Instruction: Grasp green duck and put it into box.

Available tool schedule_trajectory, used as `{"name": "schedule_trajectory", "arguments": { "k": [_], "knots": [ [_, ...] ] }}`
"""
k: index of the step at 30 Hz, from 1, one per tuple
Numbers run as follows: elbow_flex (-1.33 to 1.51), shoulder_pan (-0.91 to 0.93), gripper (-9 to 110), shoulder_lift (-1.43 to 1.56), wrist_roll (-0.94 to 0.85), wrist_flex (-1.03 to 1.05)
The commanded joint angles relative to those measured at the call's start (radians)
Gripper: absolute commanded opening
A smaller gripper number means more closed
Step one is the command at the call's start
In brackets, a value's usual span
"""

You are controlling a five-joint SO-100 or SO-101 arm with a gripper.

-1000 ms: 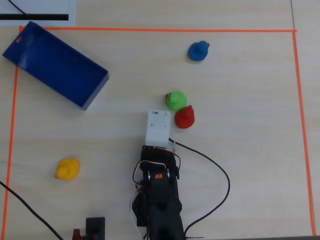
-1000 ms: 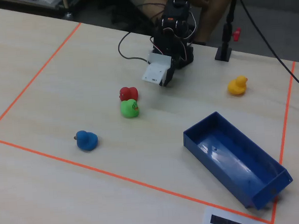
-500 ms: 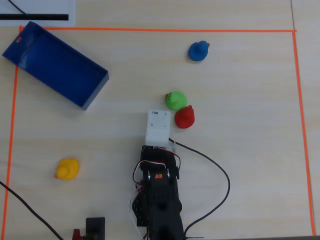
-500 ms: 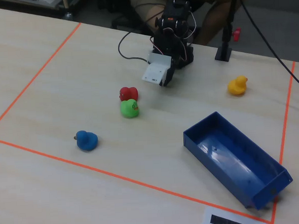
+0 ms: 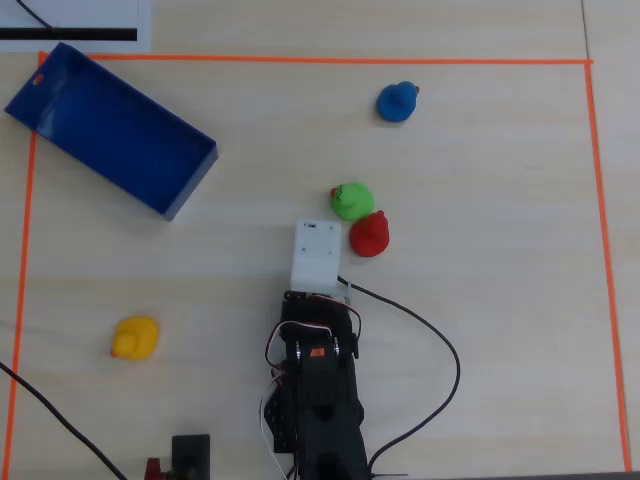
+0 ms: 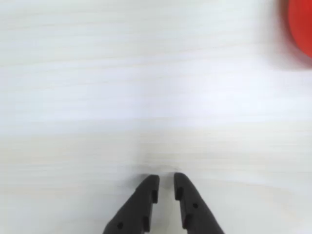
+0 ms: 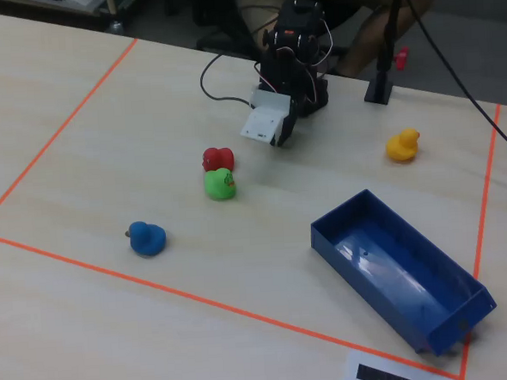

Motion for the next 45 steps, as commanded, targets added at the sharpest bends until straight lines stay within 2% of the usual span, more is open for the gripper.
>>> {"name": "schedule_trajectory", "arguments": {
  "k": [1, 15, 19, 22, 25, 30, 36, 45],
  "knots": [
    [-0.003, 0.006, 0, -0.015, 0.005, 0.015],
    [-0.003, 0.018, 0, -0.015, -0.005, 0.014],
    [-0.040, 0.147, 3, -0.083, -0.057, -0.170],
    [-0.252, 0.268, 7, -0.360, -0.133, -0.276],
    [-0.543, 0.367, 14, -0.611, -0.114, -0.287],
    [-0.885, 0.469, 24, -0.788, -0.114, -0.307],
    [-1.138, 0.512, 29, -0.905, -0.172, -0.293],
    [-1.373, 0.434, 33, -1.104, -0.156, -0.169]
  ]
}}
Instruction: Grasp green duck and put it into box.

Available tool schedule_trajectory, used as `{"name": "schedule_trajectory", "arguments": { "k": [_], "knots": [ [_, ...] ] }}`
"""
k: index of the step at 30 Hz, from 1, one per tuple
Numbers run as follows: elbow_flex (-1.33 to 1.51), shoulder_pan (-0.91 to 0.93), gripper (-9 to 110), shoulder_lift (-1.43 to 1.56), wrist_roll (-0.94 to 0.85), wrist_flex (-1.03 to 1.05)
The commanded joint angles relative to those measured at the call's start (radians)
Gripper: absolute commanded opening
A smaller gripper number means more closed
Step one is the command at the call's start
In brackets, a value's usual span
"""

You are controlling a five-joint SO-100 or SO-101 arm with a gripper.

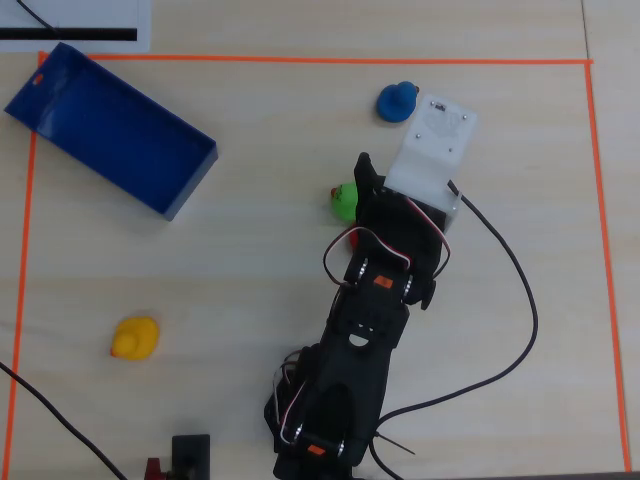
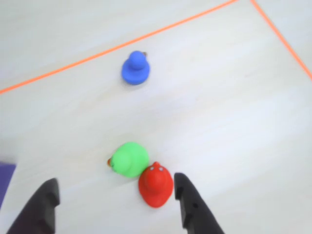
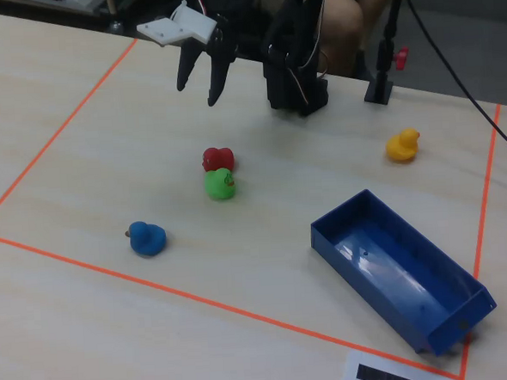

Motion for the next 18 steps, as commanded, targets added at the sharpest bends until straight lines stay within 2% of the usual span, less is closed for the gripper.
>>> {"name": "schedule_trajectory", "arguments": {
  "k": [1, 6, 18],
  "knots": [
    [-0.141, -0.023, 33, -0.109, 0.009, 0.052],
    [-0.181, -0.035, 33, -0.218, -0.035, 0.043],
    [-0.407, 0.005, 34, -0.471, -0.183, 0.193]
  ]
}}
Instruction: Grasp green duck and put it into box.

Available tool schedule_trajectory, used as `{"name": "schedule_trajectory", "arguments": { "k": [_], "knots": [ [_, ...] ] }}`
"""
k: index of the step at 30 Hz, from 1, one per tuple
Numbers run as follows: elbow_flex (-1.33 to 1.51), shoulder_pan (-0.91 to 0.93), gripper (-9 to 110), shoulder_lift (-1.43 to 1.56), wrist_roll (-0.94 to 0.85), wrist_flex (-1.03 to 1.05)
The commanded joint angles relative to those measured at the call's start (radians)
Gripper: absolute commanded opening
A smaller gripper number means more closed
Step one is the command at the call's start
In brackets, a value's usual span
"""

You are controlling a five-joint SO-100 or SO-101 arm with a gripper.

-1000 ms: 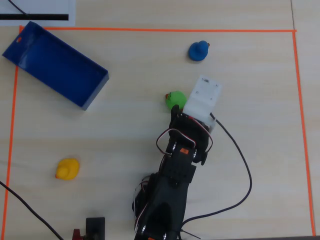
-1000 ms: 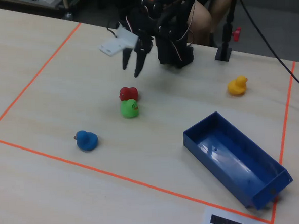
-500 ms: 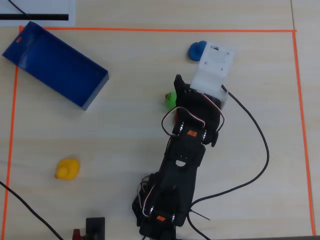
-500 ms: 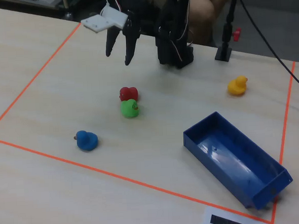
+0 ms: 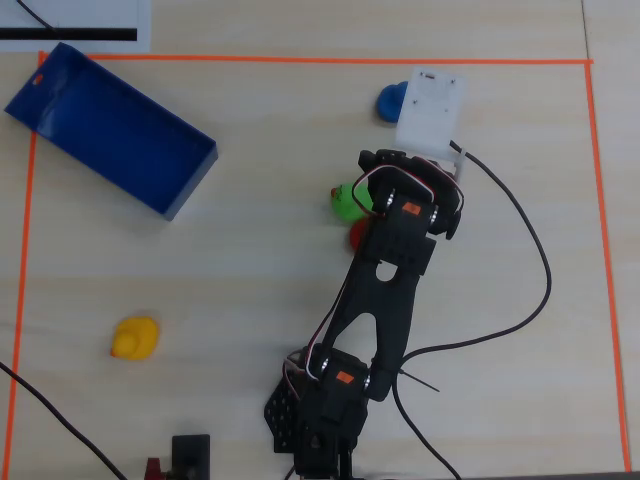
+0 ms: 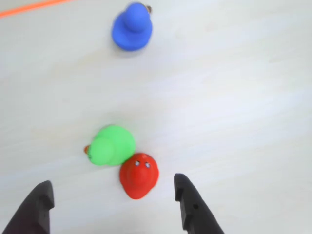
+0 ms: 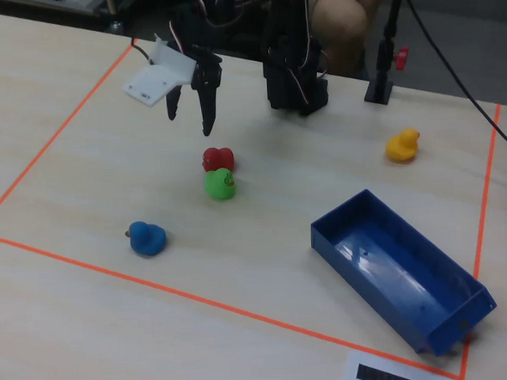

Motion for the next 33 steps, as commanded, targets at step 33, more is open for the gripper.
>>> {"name": "schedule_trajectory", "arguments": {
  "k": [33],
  "knots": [
    [0.029, -0.133, 33, -0.457, 0.106, -0.272]
  ]
}}
